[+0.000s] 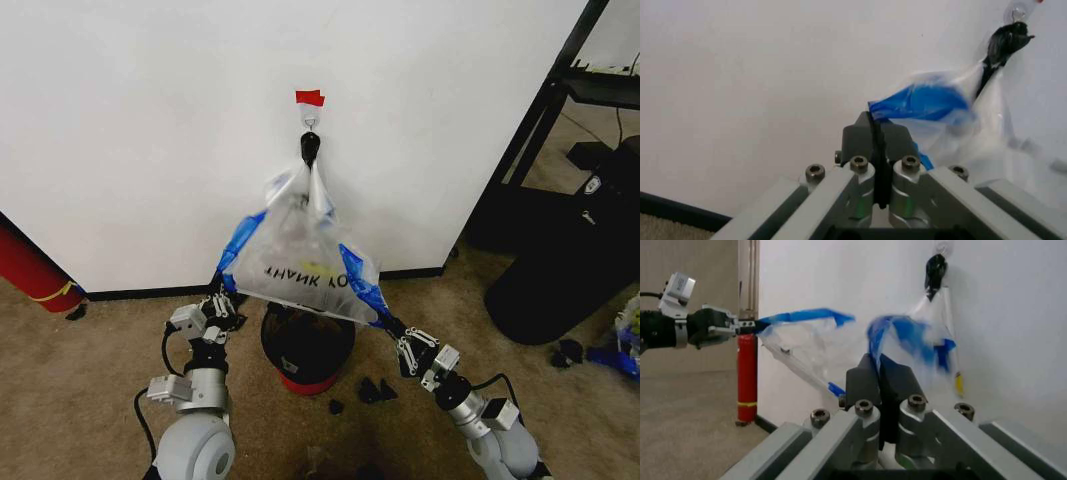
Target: Pick up the garbage bag from the wall and place it over the trash bin.
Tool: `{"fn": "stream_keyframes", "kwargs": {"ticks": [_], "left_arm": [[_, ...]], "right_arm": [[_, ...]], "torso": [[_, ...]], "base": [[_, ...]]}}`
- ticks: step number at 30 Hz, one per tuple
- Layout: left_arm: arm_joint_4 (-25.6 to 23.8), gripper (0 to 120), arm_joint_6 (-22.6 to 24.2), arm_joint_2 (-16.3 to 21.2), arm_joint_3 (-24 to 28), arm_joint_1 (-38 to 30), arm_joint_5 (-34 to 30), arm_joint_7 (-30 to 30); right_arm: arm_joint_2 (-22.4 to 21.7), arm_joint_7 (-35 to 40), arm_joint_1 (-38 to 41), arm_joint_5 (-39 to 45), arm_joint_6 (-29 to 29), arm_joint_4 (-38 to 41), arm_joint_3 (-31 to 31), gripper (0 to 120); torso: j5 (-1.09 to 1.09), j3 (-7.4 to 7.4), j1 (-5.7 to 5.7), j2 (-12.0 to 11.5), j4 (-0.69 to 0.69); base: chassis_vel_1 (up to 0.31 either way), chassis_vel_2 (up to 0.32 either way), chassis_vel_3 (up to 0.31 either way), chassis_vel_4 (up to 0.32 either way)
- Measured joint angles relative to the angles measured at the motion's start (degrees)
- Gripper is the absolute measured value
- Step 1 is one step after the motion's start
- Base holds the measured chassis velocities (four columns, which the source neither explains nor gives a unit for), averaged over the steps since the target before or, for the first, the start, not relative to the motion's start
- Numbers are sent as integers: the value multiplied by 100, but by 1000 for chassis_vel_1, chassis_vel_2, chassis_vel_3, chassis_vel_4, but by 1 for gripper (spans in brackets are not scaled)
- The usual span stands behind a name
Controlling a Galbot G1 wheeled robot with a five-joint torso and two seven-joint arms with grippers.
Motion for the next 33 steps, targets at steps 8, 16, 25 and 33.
{"fn": "stream_keyframes", "kwargs": {"ticks": [8,16,25,33], "left_arm": [[-225,0,-74,-25,22,-70,169,-6],[-609,0,-27,4,-87,-137,193,60],[-1207,0,-7,7,-274,35,269,106],[-1735,0,63,-30,-379,344,562,89]], "right_arm": [[64,108,61,205,168,150,26,0],[73,223,191,460,176,564,105,0],[238,303,154,660,38,1200,209,0],[449,289,-41,649,-28,1583,169,0]], "torso": [[1,0,0,0,0],[0,0,0,0,0],[0,0,0,0,0],[0,0,0,0,0]], "base": [[0,0,0,0],[0,0,0,0],[0,0,0,0],[0,0,0,0]]}}
